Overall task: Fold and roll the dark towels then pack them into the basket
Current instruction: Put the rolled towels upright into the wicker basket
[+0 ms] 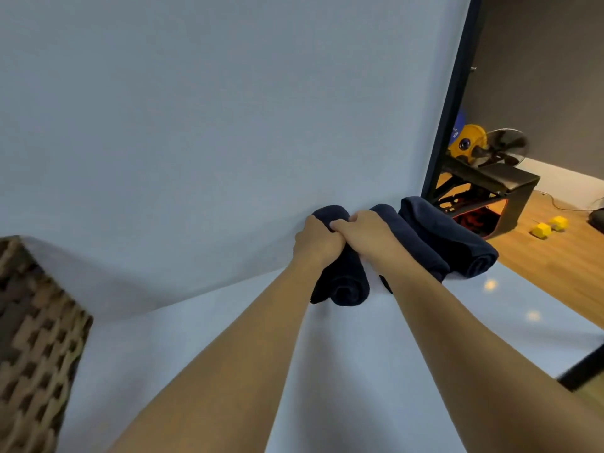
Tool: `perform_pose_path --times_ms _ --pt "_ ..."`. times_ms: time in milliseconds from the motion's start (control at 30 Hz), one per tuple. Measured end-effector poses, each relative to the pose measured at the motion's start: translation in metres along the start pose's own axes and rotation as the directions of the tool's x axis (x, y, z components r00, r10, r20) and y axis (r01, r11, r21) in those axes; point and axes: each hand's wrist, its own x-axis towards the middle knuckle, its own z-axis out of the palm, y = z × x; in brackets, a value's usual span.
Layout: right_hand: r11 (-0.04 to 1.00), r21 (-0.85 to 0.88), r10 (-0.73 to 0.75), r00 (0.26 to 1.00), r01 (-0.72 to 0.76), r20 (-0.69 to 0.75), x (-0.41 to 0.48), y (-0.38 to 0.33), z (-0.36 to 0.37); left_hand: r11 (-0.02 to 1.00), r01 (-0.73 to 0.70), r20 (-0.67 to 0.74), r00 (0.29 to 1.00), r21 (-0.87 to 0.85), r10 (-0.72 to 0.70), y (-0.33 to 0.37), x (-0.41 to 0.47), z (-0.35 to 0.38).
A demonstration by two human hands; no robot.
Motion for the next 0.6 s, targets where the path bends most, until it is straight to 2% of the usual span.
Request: perform_pose_path --times_ms 167,300,433,600 --pt "0.971 0.176 -0.161 0.986 0.164 -0.028 -0.048 -0.083 0.013 0.99 -0.109 -0.119 0.986 0.09 0.12 0.02 -0.038 -0.092" --pt "0.89 0.338 -0.324 0.946 0.306 -0.003 -0.106 -0.162 0.045 0.982 -0.14 -0.253 0.953 0.126 0.168 0.02 -0.091 -0.189" --pt "0.825 0.383 -0.467 0.883 0.416 0.045 -0.167 -0.234 0.096 0.986 -0.102 -0.433 0.889 0.131 0.149 0.0 -0.149 -0.295" --pt "0.771 0.387 -0.596 0.787 0.506 0.159 -0.227 -0.295 0.168 0.995 -0.027 -0.556 0.827 0.099 0.078 -0.047 -0.206 -0.391"
